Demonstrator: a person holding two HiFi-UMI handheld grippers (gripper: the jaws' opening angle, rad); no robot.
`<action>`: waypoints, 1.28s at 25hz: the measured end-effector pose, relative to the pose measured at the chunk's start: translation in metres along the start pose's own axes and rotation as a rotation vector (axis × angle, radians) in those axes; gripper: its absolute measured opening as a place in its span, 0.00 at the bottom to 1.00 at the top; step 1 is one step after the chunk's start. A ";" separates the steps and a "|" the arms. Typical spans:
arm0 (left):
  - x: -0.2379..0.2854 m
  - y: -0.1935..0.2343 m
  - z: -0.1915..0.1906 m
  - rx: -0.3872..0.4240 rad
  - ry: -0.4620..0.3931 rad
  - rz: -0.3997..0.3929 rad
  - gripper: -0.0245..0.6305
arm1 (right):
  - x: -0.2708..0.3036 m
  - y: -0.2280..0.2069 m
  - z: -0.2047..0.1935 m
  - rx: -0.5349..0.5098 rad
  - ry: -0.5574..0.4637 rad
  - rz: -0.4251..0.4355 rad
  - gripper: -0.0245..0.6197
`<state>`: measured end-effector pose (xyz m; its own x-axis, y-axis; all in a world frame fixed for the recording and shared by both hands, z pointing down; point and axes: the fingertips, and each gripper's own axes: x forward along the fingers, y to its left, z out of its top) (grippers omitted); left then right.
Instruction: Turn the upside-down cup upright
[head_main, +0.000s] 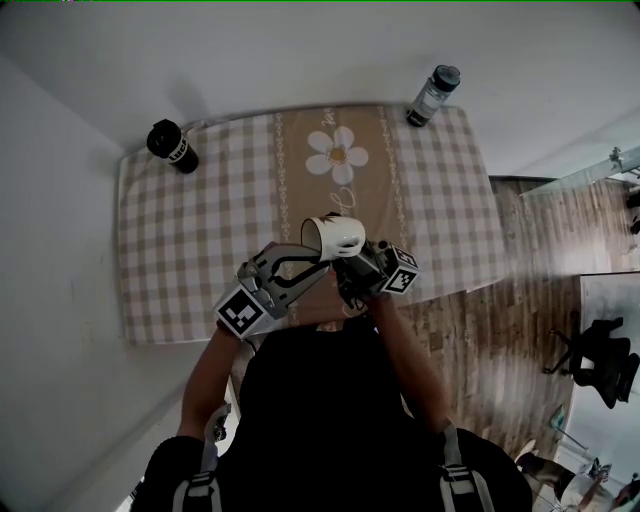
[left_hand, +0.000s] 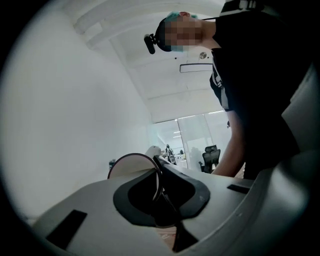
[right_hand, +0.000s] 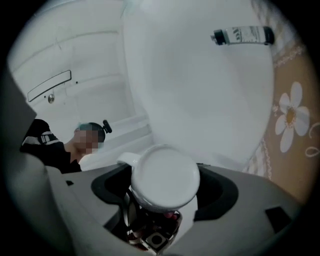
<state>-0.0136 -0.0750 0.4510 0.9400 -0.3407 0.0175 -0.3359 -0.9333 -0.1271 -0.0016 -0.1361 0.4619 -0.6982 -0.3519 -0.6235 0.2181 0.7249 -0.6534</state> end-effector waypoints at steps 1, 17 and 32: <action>0.000 0.001 0.000 0.017 -0.002 0.018 0.11 | 0.000 -0.002 0.002 0.009 -0.034 -0.011 0.63; -0.025 0.058 -0.018 0.050 0.070 0.282 0.29 | -0.018 -0.033 0.031 -0.286 0.114 -0.393 0.62; -0.005 0.029 -0.050 0.383 0.316 0.155 0.16 | -0.014 -0.052 -0.019 -0.729 0.639 -0.629 0.62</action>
<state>-0.0313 -0.1059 0.4966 0.7973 -0.5443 0.2608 -0.3679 -0.7809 -0.5049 -0.0162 -0.1575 0.5123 -0.8066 -0.5592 0.1913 -0.5909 0.7706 -0.2387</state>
